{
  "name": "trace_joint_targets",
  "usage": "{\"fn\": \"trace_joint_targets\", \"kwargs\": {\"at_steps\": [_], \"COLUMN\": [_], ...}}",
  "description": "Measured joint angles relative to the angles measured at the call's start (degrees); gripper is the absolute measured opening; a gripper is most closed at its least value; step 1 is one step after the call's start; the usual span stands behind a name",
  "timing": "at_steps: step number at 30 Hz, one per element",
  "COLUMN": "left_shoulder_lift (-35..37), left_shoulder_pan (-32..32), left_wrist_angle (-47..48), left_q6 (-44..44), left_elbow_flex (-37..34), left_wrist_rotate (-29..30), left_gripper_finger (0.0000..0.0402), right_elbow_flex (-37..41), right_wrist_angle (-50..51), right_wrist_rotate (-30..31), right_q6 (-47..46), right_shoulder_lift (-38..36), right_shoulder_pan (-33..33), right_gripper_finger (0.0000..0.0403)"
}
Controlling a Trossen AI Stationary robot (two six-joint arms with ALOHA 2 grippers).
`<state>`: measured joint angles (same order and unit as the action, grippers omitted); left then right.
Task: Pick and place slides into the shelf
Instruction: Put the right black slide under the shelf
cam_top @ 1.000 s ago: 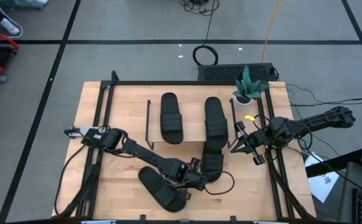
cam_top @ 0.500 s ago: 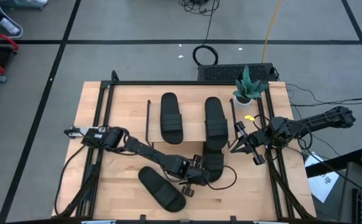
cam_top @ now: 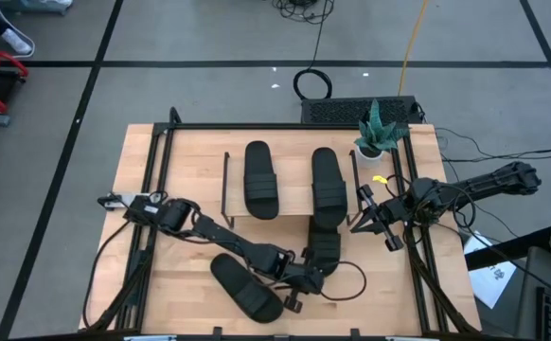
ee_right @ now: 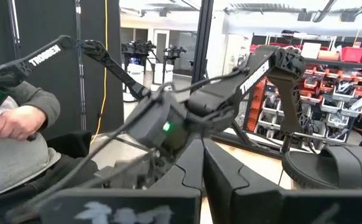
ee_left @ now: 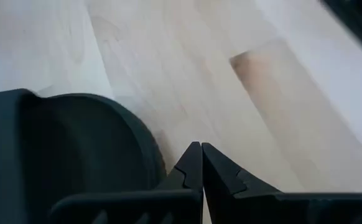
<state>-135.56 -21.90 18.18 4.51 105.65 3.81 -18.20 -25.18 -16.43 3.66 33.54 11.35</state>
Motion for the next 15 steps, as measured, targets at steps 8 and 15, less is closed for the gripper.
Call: {"fn": "trace_joint_targets", "kwargs": {"at_steps": [8, 15], "left_shoulder_lift": [-1.3, -1.3], "left_shoulder_pan": [0.8, 3.1], "left_wrist_angle": [-0.7, -2.0], "left_q6": [-0.9, -0.6], "left_elbow_flex": [-0.1, -0.1], "left_wrist_rotate": [7.8, 9.1], "left_gripper_finger": [0.0000, 0.0000], "right_elbow_flex": [0.0, 0.0], "right_wrist_angle": [0.1, 0.1], "right_wrist_rotate": [0.0, 0.0], "right_q6": [0.0, 0.0], "right_shoulder_lift": [0.0, 0.0], "right_shoulder_pan": [0.0, 0.0], "right_gripper_finger": [0.0000, 0.0000]}}
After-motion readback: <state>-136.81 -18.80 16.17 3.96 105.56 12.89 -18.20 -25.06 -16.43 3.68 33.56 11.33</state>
